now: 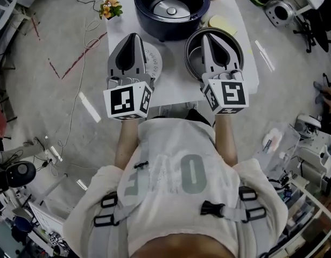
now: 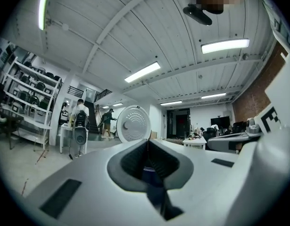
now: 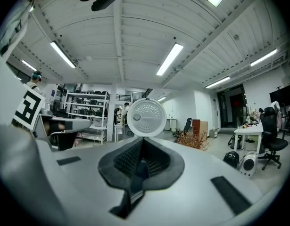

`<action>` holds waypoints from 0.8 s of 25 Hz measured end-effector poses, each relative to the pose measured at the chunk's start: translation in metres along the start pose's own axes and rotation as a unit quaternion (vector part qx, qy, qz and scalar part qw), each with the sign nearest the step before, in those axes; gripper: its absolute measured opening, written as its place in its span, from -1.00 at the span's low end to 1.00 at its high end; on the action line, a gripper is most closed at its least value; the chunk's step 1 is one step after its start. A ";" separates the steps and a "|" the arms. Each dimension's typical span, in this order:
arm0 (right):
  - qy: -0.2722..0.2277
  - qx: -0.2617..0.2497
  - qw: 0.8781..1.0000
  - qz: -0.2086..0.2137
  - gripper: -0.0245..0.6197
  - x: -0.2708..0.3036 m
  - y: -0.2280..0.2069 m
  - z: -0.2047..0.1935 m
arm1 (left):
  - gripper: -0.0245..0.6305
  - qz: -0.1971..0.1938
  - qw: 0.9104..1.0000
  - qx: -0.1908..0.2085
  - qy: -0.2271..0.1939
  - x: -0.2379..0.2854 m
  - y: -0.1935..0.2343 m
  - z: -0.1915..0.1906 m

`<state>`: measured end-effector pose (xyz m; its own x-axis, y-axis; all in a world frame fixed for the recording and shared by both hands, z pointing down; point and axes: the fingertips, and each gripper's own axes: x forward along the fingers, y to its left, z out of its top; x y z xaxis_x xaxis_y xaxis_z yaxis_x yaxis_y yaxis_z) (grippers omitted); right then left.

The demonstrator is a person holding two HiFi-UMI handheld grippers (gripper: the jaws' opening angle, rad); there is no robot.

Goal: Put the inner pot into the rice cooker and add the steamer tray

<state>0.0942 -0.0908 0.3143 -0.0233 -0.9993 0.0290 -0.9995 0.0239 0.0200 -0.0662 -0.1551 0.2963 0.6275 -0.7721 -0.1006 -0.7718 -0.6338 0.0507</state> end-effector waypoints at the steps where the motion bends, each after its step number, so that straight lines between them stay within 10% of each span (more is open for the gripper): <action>1: -0.002 0.001 1.000 0.007 -0.90 0.005 -0.001 0.002 | -0.86 0.009 1.000 0.003 0.001 0.002 0.003 0.000; 20: -0.017 0.008 0.997 0.077 -0.84 0.029 -0.037 0.012 | -0.85 0.058 0.998 0.000 -0.018 0.024 -0.015 0.010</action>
<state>0.1306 -0.1207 0.3025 -0.1763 -0.9843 -0.0033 -0.9843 0.1763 0.0012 -0.0406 -0.1634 0.2835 0.5295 -0.8385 -0.1290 -0.8394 -0.5398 0.0632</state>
